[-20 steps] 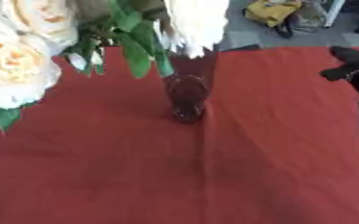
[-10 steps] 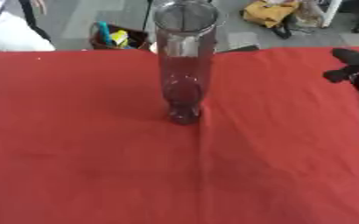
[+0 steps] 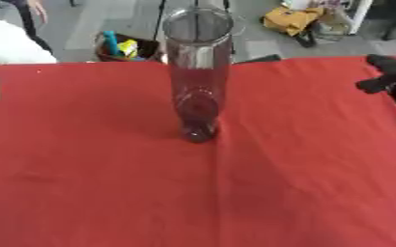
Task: Arrange flowers into the vase.
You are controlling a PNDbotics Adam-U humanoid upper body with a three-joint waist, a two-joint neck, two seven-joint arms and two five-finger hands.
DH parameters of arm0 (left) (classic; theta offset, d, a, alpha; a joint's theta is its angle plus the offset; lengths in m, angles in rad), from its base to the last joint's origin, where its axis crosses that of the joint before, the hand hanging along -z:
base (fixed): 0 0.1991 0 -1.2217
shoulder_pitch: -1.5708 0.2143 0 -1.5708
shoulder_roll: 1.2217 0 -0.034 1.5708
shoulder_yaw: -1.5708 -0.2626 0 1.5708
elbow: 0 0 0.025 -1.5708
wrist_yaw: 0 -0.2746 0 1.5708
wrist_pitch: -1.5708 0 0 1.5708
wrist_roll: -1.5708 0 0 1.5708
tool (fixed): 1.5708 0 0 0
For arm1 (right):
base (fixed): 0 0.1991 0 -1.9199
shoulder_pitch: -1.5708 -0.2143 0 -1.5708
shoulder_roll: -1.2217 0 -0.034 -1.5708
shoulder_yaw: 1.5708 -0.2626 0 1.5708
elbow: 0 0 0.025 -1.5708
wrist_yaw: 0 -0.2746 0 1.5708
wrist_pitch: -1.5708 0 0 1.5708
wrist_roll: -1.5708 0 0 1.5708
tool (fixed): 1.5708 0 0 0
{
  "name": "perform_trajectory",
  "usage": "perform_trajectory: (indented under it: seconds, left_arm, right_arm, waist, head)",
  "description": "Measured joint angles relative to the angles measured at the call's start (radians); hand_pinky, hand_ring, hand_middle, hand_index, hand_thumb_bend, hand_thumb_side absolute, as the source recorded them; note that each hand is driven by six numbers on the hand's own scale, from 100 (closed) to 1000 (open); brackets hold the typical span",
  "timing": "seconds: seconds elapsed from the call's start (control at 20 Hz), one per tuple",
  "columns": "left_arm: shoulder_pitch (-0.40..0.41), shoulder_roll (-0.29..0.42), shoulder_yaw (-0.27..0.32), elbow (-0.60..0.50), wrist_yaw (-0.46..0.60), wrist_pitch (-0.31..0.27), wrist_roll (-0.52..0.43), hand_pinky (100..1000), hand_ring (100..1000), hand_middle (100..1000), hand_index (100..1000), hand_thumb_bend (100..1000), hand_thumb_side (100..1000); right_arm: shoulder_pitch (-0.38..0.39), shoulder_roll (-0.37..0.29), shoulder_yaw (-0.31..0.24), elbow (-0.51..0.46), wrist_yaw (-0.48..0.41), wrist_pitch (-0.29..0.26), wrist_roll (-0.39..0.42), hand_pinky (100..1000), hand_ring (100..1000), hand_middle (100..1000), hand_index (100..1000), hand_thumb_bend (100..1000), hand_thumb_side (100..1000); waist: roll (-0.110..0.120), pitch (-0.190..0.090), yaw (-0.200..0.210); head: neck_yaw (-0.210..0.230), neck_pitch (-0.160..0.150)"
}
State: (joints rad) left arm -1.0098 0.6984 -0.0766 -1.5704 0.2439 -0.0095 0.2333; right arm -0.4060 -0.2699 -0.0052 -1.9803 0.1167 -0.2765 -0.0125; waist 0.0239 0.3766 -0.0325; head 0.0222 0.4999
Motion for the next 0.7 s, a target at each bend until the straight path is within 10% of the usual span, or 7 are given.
perform_trajectory:
  seconds: [0.7]
  left_arm:
    - [-0.138,-0.12,-0.003,0.075,0.119,-0.168,0.12,100,100,100,100,238,609]
  right_arm:
    - [-0.008,0.0,0.012,0.0,-0.021,0.003,0.012,679,844,497,732,100,1000]
  waist:
    - [0.002,0.005,-0.031]
  head:
    - [0.034,-0.016]
